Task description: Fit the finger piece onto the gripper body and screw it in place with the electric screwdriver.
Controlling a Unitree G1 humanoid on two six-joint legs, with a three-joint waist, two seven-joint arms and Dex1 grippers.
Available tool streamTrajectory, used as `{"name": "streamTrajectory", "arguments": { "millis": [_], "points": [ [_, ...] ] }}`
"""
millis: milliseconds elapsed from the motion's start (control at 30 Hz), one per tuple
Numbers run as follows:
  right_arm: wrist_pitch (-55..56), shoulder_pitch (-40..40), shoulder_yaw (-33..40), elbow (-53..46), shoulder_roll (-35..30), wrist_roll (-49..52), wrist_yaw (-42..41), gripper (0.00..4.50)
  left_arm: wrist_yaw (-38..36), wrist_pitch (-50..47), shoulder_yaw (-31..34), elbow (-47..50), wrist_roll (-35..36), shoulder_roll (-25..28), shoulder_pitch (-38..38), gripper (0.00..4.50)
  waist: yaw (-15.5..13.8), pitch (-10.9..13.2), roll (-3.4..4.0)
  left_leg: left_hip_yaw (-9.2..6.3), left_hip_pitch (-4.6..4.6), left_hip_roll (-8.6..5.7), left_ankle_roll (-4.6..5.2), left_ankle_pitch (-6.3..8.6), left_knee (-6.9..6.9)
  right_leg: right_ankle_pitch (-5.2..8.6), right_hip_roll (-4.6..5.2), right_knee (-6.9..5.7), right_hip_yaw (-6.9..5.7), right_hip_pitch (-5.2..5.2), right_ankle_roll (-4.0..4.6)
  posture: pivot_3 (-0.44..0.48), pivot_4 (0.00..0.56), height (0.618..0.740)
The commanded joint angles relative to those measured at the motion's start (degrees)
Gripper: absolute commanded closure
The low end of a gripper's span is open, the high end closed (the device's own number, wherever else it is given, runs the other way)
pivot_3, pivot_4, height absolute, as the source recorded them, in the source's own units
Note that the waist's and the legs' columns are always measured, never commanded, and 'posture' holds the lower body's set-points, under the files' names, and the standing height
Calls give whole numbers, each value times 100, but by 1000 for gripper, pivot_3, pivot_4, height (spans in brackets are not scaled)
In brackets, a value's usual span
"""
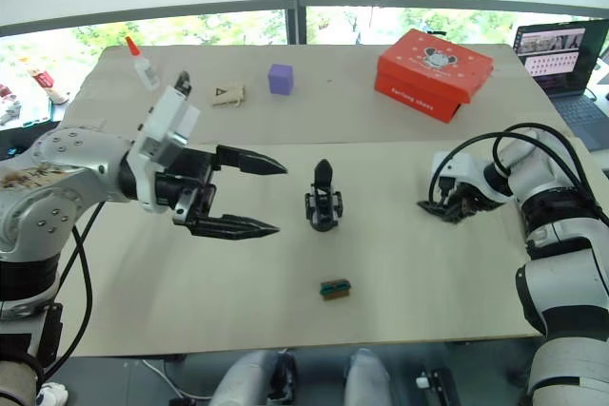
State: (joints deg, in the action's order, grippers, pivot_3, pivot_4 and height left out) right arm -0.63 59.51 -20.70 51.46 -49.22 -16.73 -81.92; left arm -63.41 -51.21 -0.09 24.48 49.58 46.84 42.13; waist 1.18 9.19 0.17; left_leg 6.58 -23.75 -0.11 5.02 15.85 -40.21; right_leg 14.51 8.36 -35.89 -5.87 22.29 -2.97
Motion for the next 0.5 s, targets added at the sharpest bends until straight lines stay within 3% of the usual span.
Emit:
{"name": "streamTrajectory", "arguments": {
  "millis": [33, 133, 233, 333, 500],
  "points": [
    [-1056, -177, 952, -1431, -204, 1043, -369, 3386, 357, -243, 484, 236, 456, 8, -81, 0, -4, 7, 10, 0, 0, 2, 0, 0, 1, 0, 0, 0, 0, 1, 0, 0, 150, 740],
    [-2187, -784, 1701, -3083, 3, 1791, 83, 3386, 937, -305, 635, 281, 461, -126, -202, 0, -42, 6, 9, -10, -1, 5, 0, 0, 5, 0, -1, -3, -8, -1, 0, 0, 150, 740],
    [-2946, -1215, 2289, -4408, 597, 2220, 1135, 3386, 1660, -302, 733, 248, 450, -482, -255, 0, -66, 6, 6, -10, -2, 4, 0, 0, -8, 0, 2, -12, -7, -7, 0, 0, 150, 740],
    [-2250, -1446, 2411, -5108, 1293, 2310, 1963, 3386, 2475, -185, 783, 191, 398, -1091, -246, 0, -135, 6, 6, -11, -1, -1, 0, 0, -22, 0, 6, -23, -5, -10, 0, 0, 150, 740],
    [-1858, -1275, 2223, -5435, 2173, 2264, 3039, 3386, 4113, 344, 619, -87, -470, -2372, -99, 0, -202, 6, 6, -11, -2, -11, 0, -1, -23, -1, 4, -23, -4, -7, 0, 0, 150, 740]
  ]
}}
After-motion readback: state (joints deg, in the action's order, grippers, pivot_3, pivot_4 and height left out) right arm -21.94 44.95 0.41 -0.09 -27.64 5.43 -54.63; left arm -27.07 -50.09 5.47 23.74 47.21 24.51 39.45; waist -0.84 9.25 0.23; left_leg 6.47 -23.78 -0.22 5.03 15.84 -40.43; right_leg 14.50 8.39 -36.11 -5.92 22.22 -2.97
